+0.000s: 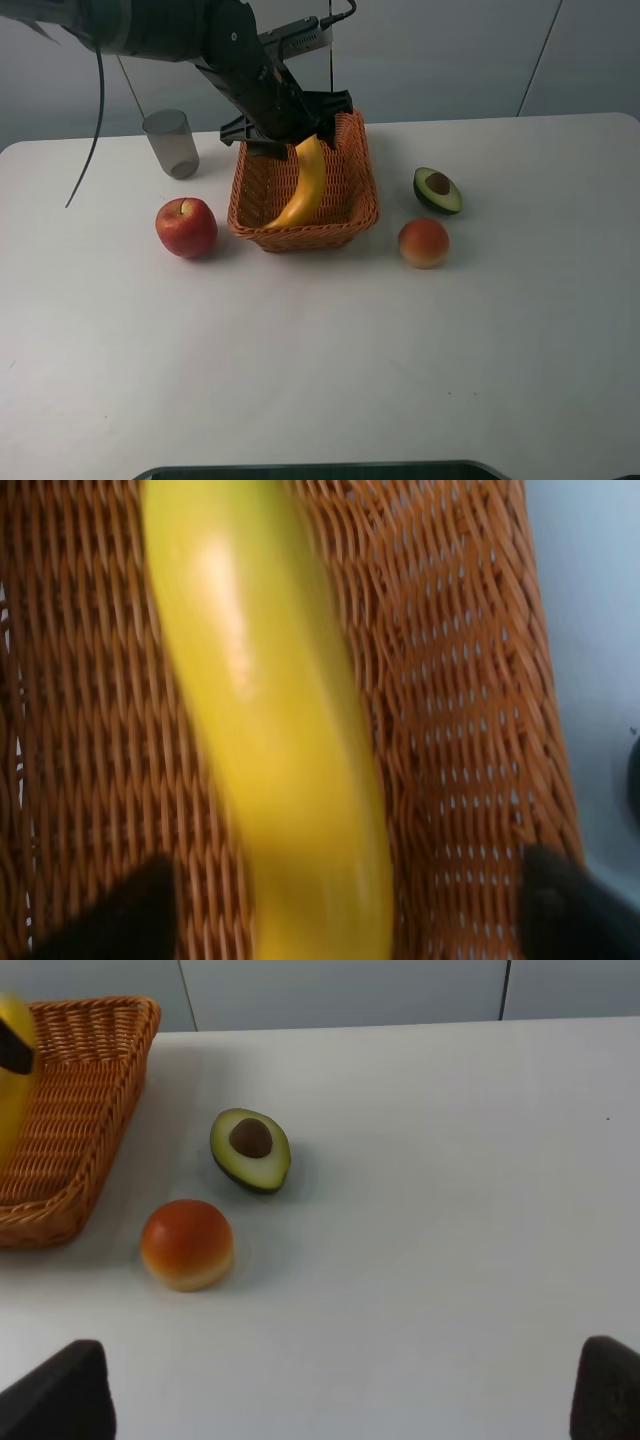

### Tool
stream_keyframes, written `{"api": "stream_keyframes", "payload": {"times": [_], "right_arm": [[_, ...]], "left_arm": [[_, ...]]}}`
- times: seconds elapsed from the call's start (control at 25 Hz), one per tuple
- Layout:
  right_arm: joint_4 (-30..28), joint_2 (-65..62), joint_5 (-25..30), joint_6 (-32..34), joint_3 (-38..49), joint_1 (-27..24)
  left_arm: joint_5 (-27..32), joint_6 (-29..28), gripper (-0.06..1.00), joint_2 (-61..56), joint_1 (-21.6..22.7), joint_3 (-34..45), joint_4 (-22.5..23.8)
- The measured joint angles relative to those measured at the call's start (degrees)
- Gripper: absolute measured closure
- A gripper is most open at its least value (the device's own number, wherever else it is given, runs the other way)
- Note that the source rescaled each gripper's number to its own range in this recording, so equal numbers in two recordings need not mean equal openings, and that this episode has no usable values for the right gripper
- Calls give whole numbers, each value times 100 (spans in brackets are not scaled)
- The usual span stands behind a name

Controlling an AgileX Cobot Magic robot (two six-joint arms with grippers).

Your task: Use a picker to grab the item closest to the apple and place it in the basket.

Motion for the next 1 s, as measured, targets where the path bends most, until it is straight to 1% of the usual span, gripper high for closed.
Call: {"api": "stream_keyframes", "payload": {"times": [0.04, 0.08, 0.16, 0.32, 0.4, 0.52, 0.68, 0.8, 1.0], "right_arm": [[0, 0, 0, 0, 0, 0], [0, 0, 0, 0, 0, 0], [0, 0, 0, 0, 0, 0], [0, 0, 0, 0, 0, 0], [0, 0, 0, 0, 0, 0], [0, 0, 0, 0, 0, 0], [0, 0, 0, 0, 0, 0], [0, 0, 0, 0, 0, 0], [0, 0, 0, 0, 0, 0]], "left_arm": [[0, 0, 1, 0, 0, 0, 0], [12, 0, -2, 0, 0, 0, 0], [12, -9, -5, 0, 0, 0, 0], [172, -9, -5, -147, 0, 0, 0], [432, 84, -5, -344, 0, 0, 61], [962, 249, -5, -662, 0, 0, 439], [1688, 315, -5, -1059, 0, 0, 980], [1881, 315, -5, -1358, 0, 114, 1229], [1914, 338, -5, -2016, 0, 645, 1287]]}}
